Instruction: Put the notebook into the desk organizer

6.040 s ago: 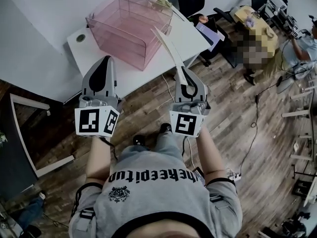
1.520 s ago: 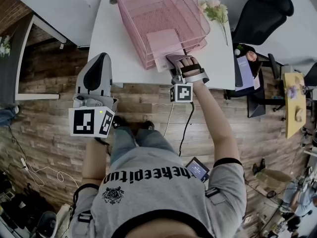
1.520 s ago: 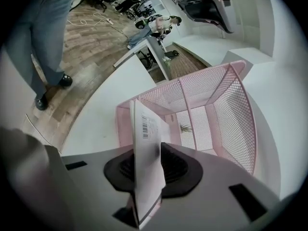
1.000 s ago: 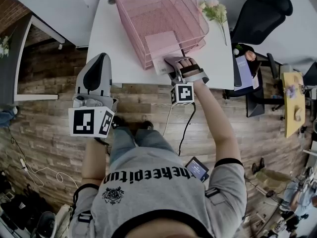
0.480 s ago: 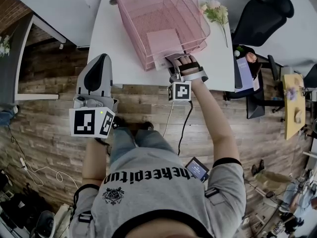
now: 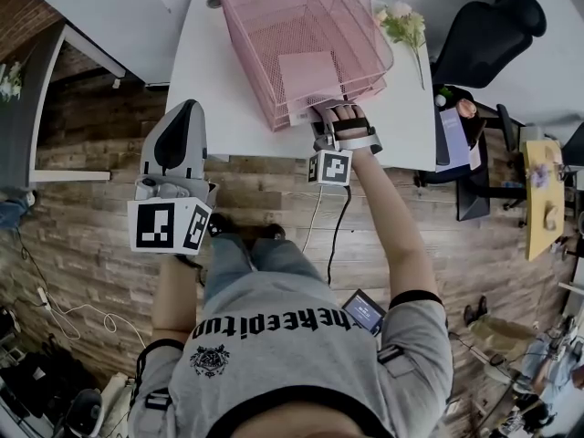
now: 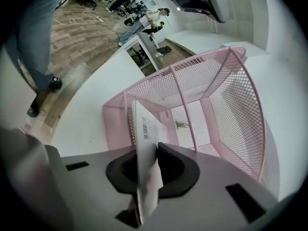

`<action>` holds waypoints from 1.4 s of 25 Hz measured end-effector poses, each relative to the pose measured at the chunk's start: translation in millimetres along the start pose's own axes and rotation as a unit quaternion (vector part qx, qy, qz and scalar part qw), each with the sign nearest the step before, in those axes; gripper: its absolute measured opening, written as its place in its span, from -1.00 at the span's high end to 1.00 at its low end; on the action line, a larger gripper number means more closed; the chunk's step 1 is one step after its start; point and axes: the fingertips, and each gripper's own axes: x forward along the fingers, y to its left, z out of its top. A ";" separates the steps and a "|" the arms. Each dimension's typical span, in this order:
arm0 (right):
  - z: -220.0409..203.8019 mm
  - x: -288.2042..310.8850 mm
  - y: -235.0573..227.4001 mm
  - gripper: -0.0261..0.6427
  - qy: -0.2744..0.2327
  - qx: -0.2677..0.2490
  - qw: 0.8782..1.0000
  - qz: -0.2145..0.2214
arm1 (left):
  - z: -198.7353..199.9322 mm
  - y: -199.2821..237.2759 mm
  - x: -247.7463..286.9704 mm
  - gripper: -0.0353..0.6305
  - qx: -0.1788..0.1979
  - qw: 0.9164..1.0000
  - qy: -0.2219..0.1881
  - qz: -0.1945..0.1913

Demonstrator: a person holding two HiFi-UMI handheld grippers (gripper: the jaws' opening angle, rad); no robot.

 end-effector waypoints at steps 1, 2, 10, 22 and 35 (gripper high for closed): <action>-0.2 -0.3 -0.1 0.81 -0.002 0.006 1.000 0.000 | -0.4 0.1 0.0 0.88 -0.001 1.000 0.000 0.000; -0.5 -0.6 -0.4 0.80 -0.002 0.012 1.000 -0.001 | -0.8 -0.2 0.1 0.88 -0.001 1.000 0.001 -0.001; -4.6 -7.4 0.5 0.70 0.015 0.057 0.998 -0.010 | -0.4 -2.0 -2.2 0.88 -0.001 1.000 0.000 -0.004; -4.4 -21.6 30.3 0.61 0.021 -0.003 0.999 0.027 | -1.1 -8.2 -8.8 0.88 0.000 1.000 0.002 -0.008; -3.5 -39.4 54.8 0.54 0.023 -0.020 0.999 0.027 | 0.0 -9.2 -20.9 0.88 -0.001 1.000 -0.001 -0.005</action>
